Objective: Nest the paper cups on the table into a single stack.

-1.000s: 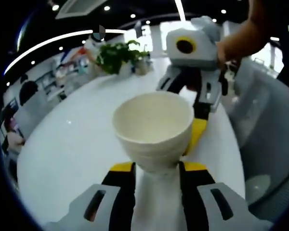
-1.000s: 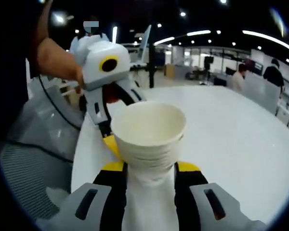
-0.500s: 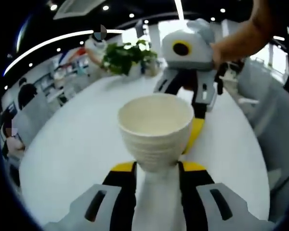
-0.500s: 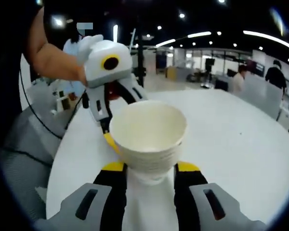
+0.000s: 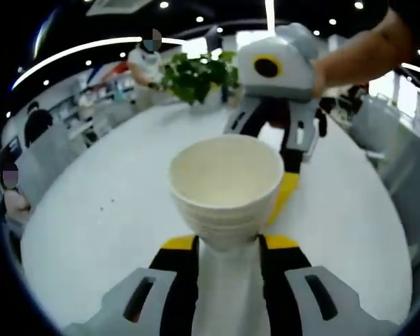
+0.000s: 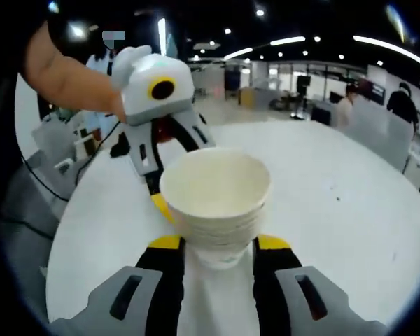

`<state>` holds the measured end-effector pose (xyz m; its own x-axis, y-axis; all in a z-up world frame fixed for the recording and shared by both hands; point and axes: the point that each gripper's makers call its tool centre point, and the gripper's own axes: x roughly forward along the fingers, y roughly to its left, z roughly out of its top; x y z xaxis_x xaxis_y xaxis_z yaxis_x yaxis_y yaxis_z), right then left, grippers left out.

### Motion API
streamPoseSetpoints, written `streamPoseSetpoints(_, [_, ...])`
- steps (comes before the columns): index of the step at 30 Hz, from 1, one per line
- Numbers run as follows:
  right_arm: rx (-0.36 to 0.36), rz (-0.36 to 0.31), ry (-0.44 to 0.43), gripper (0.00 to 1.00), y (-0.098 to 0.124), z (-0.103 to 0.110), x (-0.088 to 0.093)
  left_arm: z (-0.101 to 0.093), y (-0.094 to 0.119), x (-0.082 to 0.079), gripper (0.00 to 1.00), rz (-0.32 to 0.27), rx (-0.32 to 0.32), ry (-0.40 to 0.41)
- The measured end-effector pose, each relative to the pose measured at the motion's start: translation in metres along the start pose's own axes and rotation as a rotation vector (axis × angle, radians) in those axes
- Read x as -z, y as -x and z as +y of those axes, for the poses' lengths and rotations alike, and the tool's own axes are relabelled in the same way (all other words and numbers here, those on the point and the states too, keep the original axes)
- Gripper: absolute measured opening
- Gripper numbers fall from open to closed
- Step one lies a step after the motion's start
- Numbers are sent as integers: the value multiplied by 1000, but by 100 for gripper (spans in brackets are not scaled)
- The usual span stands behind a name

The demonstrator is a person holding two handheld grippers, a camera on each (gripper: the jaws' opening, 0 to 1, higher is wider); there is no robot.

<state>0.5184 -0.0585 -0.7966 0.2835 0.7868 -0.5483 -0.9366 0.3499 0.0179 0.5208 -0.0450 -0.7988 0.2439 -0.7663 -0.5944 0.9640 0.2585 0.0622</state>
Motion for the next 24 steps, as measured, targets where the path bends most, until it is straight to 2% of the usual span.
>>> streamPoseSetpoints(4, [-14,59,9,35,-4,3,14,-5,-11,13,32,37,13,22])
streamPoseSetpoints(6, [-2,47,2,36,-8,2,15,-6,-12,10,31,5,15,41])
streamPoseSetpoints(10, [6,42,-11,37,-10,3,17,-7,-11,11,31,23,12,21])
streamPoseSetpoints(12, [24,76,1,44,-11,3,21,-7,-10,13,31,34,7,31])
streamPoseSetpoints(13, [21,80,0,55,-10,4,22,-5,-9,14,35,40,-6,44])
streamPoseSetpoints(14, [21,76,-5,62,-9,5,21,-3,-8,15,43,41,-20,64])
streamPoseSetpoints(15, [30,75,-20,68,-8,6,21,-4,-7,15,55,39,-21,69])
streamPoseSetpoints(16, [33,78,-23,75,-6,7,22,-1,-5,15,64,35,-46,95])
streamPoseSetpoints(18, [71,92,-41,86,0,3,25,3,1,16,80,36,-88,116])
streamPoseSetpoints(20, [110,62,-52,95,9,0,21,8,6,15,93,20,-126,129])
streamPoseSetpoints(21, [134,42,-74,98,12,-2,18,11,13,14,98,8,-174,155])
streamPoseSetpoints(22, [164,24,-97,100,19,-4,15,12,18,13,97,-7,-198,166])
streamPoseSetpoints(24, [174,-10,-111,100,26,0,11,10,32,13,98,-28,-245,179])
